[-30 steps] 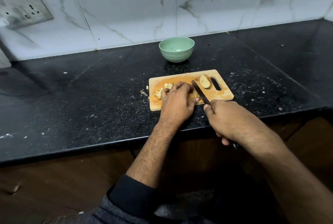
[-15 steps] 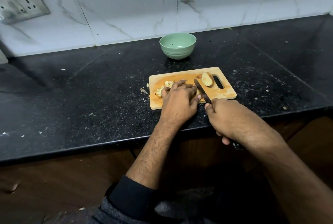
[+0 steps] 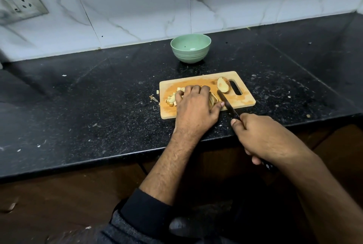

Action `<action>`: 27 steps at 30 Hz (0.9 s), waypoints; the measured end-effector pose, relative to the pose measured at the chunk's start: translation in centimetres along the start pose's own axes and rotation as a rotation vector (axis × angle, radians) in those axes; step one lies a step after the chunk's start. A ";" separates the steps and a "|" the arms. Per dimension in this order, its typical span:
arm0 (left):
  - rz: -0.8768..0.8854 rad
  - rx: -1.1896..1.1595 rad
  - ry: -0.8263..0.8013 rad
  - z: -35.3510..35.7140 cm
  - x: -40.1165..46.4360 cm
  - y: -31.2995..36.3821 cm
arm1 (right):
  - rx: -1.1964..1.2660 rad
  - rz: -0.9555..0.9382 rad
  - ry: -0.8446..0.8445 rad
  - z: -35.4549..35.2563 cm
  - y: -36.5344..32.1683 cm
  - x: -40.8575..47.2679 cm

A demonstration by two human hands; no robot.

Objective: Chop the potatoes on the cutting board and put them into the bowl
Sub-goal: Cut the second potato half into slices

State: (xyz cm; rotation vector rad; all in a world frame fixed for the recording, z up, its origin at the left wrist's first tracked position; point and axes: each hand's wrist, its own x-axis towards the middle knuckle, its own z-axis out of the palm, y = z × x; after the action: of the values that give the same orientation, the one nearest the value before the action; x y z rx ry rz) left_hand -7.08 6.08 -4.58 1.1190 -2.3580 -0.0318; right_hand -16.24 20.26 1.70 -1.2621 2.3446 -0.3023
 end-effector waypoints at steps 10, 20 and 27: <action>-0.085 -0.252 -0.045 -0.3 1.0 0.1 | -0.002 -0.016 -0.001 -0.7 0.9 -0.6; -0.125 -0.270 -0.015 -0.5 0.8 -0.2 | -0.006 -0.040 0.021 -0.2 0.7 0.0; -0.113 -0.144 -0.022 0.0 1.1 -0.1 | -0.074 -0.059 0.071 0.2 0.4 0.2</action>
State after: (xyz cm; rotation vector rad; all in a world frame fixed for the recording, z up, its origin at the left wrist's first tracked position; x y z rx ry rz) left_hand -7.55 5.24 -4.11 1.1846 -2.2692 -0.2512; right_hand -16.56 20.30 1.32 -1.3781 2.4013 -0.2860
